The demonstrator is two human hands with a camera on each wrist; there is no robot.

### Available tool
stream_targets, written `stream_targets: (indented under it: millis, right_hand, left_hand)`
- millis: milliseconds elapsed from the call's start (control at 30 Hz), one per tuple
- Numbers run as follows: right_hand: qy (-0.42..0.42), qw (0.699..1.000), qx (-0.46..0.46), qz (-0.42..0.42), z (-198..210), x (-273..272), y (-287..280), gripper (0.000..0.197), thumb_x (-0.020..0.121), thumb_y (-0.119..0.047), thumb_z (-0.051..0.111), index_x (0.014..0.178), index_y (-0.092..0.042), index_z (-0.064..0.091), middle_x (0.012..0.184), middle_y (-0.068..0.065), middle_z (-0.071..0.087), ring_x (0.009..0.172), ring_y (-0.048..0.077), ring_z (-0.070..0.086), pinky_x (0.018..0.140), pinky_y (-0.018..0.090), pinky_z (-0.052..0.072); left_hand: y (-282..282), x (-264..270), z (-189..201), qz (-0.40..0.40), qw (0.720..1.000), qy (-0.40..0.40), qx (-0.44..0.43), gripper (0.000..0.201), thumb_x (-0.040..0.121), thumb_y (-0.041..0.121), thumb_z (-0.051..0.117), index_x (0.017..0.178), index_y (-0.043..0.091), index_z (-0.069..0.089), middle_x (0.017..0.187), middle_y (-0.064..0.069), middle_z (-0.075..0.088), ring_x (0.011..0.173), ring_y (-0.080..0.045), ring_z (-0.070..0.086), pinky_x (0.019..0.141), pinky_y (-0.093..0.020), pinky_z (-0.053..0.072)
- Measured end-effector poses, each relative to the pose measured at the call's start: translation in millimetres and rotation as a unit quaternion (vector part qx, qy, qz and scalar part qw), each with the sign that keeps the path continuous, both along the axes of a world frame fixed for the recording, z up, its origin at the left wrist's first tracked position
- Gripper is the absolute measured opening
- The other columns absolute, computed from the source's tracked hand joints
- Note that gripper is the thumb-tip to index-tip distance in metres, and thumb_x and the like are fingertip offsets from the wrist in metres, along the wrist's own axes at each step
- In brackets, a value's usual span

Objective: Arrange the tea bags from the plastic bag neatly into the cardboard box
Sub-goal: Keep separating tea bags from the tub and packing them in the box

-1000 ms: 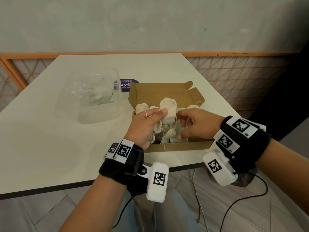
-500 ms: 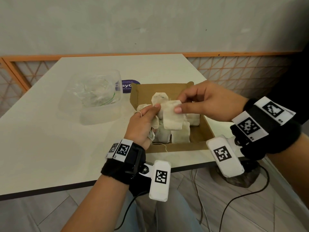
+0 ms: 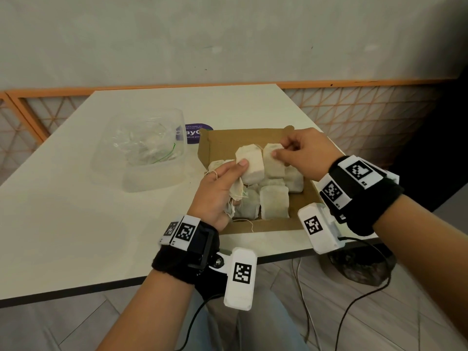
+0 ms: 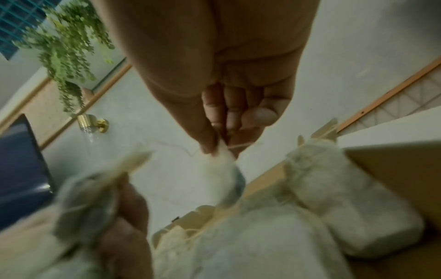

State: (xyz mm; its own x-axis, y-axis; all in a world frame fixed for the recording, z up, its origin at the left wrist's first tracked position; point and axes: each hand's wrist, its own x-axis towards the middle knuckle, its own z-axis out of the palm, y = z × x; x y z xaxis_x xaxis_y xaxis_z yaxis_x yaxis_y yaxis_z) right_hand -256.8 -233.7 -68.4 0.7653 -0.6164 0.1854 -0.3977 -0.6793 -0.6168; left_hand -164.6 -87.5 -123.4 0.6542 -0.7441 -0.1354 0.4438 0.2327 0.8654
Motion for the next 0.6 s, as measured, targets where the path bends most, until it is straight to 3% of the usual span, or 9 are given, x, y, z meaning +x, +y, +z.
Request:
stream_targets:
  millis: [67, 100, 200, 267, 400, 467, 533, 600]
  right_hand:
    - [0.019, 1.0, -0.004, -0.011, -1.1, -1.5, -2.6, 0.016, 0.084, -0.025, 0.066, 0.083, -0.01, 0.061, 0.08, 0.01, 0.066, 0.073, 0.02, 0.056, 0.065, 0.026, 0.042]
    - [0.027, 1.0, 0.008, -0.003, -1.5, -1.2, -1.6, 0.017, 0.084, -0.025, 0.066, 0.082, -0.008, 0.061, 0.074, 0.01, 0.064, 0.069, 0.018, 0.054, 0.065, 0.027, 0.043]
    - [-0.005, 0.986, 0.15, 0.074, 0.5, -0.5, 9.6, 0.013, 0.086, -0.016, 0.063, 0.08, -0.005, 0.06, 0.067, 0.011, 0.063, 0.061, 0.012, 0.056, 0.062, 0.027, 0.048]
    - [-0.026, 0.967, 0.223, 0.12, 3.1, 0.4, 15.1, 0.006, 0.088, -0.008, 0.059, 0.082, -0.007, 0.059, 0.069, 0.007, 0.061, 0.06, 0.008, 0.056, 0.055, 0.019, 0.046]
    - [-0.021, 0.961, 0.238, 0.141, 5.7, 0.3, 15.6, 0.011, 0.09, -0.005, 0.055, 0.097, 0.002, 0.058, 0.08, 0.013, 0.06, 0.063, 0.01, 0.055, 0.051, 0.013, 0.047]
    - [-0.014, 0.961, 0.24, 0.139, 6.5, -1.0, 15.5, 0.014, 0.092, -0.009, 0.053, 0.097, 0.001, 0.061, 0.08, 0.011, 0.062, 0.064, 0.01, 0.057, 0.053, 0.015, 0.048]
    - [-0.015, 0.956, 0.256, 0.143, 8.4, -2.9, 17.8, 0.02, 0.09, -0.024, 0.056, 0.09, -0.006, 0.065, 0.078, 0.007, 0.066, 0.065, 0.01, 0.061, 0.057, 0.017, 0.051]
    - [-0.004, 0.96, 0.237, 0.147, 8.8, -3.8, 18.8, 0.036, 0.079, -0.039, 0.062, 0.093, -0.006, 0.068, 0.084, 0.012, 0.069, 0.071, 0.014, 0.062, 0.062, 0.019, 0.052]
  left_hand:
    - [1.1, -0.7, 0.7, -0.012, 1.0, -0.003, -0.012, 0.018, 0.084, 0.018, 0.064, 0.098, 0.007, 0.066, 0.092, -0.012, 0.067, 0.077, -0.021, 0.065, 0.059, -0.025, 0.055]
    - [1.3, -1.1, 1.2, -0.013, 1.0, -0.006, -0.012, 0.022, 0.085, 0.017, 0.063, 0.103, 0.005, 0.064, 0.094, -0.013, 0.067, 0.078, -0.02, 0.065, 0.06, -0.025, 0.056]
    - [-0.3, -3.0, 1.1, -0.006, 1.0, -0.028, 0.002, 0.023, 0.086, 0.016, 0.063, 0.106, 0.003, 0.064, 0.101, -0.017, 0.066, 0.094, -0.027, 0.063, 0.088, -0.042, 0.053]
    - [-1.4, -5.3, 1.0, 0.001, 0.999, -0.043, 0.013, 0.012, 0.086, 0.015, 0.065, 0.095, 0.007, 0.066, 0.101, -0.019, 0.064, 0.096, -0.029, 0.06, 0.093, -0.047, 0.048]
    - [-2.4, -7.4, -1.8, 0.018, 0.996, -0.084, 0.023, 0.016, 0.086, 0.014, 0.065, 0.098, 0.003, 0.067, 0.096, -0.015, 0.067, 0.091, -0.022, 0.063, 0.085, -0.036, 0.053]
    - [-2.0, -7.9, -2.4, 0.014, 0.995, -0.097, 0.02, 0.01, 0.086, 0.012, 0.065, 0.092, 0.004, 0.069, 0.086, -0.01, 0.069, 0.081, -0.018, 0.065, 0.08, -0.033, 0.054]
    - [-1.2, -8.6, -1.8, 0.011, 0.995, -0.098, 0.017, 0.007, 0.086, 0.01, 0.064, 0.086, 0.006, 0.07, 0.079, -0.006, 0.07, 0.074, -0.016, 0.066, 0.073, -0.03, 0.056]
    - [-1.5, -8.3, -2.1, 0.017, 0.994, -0.105, 0.018, 0.007, 0.086, 0.01, 0.065, 0.083, 0.006, 0.07, 0.079, -0.007, 0.07, 0.073, -0.016, 0.066, 0.071, -0.028, 0.056]
